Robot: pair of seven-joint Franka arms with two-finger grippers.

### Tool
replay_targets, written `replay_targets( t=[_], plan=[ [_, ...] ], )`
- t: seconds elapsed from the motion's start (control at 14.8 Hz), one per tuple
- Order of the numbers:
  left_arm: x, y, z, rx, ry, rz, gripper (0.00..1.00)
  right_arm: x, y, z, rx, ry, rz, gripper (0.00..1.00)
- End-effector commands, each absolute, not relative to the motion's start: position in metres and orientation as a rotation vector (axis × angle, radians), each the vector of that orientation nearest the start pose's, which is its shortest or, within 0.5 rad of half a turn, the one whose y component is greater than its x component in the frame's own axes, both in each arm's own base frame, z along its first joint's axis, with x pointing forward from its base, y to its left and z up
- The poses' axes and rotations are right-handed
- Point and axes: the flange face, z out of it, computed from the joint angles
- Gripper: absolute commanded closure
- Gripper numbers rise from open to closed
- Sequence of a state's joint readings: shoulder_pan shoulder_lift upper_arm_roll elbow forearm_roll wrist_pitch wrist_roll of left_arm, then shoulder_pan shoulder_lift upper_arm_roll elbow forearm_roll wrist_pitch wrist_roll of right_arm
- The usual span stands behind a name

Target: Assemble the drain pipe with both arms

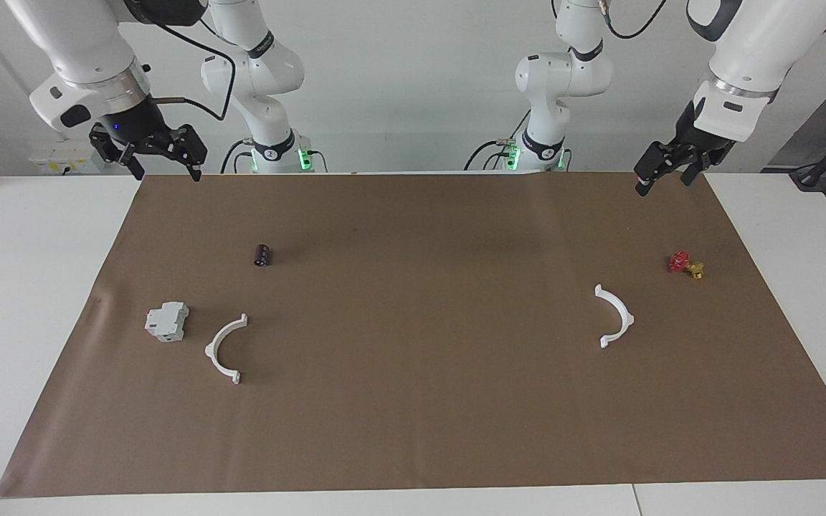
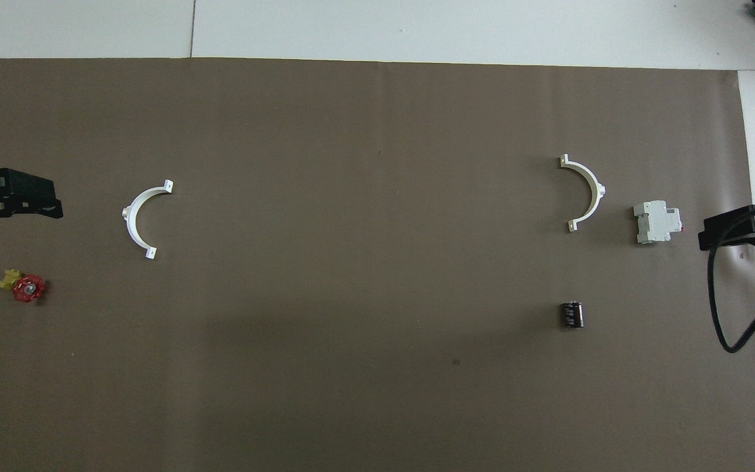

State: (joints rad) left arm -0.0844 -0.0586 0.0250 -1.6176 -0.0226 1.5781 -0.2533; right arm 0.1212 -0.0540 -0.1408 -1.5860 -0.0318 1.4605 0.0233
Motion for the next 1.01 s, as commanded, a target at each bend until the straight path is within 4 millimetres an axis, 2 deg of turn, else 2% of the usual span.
replay_targets(
  t=[0.0, 0.2, 0.27, 0.4, 0.47, 0.67, 0.81, 0.94],
  plan=[
    [0.532, -0.035, 0.636, -3.170, -0.313, -0.051, 0.00, 0.525, -0.022, 0.639, -3.170, 0.029, 0.114, 0.00],
    [0.532, -0.034, 0.636, -3.170, -0.305, -0.048, 0.00, 0.521, -0.023, 0.633, -3.163, 0.044, 0.123, 0.00],
    [0.532, -0.034, 0.636, -3.170, -0.308, -0.046, 0.00, 0.516, -0.023, 0.624, -3.158, 0.020, 0.128, 0.00],
    [0.532, -0.032, 0.636, -3.169, -0.313, -0.046, 0.00, 0.523, -0.023, 0.603, -3.157, -0.067, 0.030, 0.00],
    [0.532, -0.032, 0.636, -3.169, -0.313, -0.046, 0.00, 0.534, -0.023, 0.589, -3.161, -0.076, -0.002, 0.00],
    [0.532, -0.032, 0.636, -3.167, -0.320, -0.046, 0.00, 0.588, -0.027, 0.534, -3.162, -0.078, -0.098, 0.00],
    [0.532, -0.032, 0.636, -3.167, -0.322, -0.046, 0.00, 0.622, -0.024, 0.483, -3.149, -0.078, -0.135, 0.00],
    [0.531, -0.032, 0.635, -3.167, -0.320, -0.029, 0.00, 0.645, -0.023, 0.434, -3.160, -0.093, -0.181, 0.00]
  ],
)
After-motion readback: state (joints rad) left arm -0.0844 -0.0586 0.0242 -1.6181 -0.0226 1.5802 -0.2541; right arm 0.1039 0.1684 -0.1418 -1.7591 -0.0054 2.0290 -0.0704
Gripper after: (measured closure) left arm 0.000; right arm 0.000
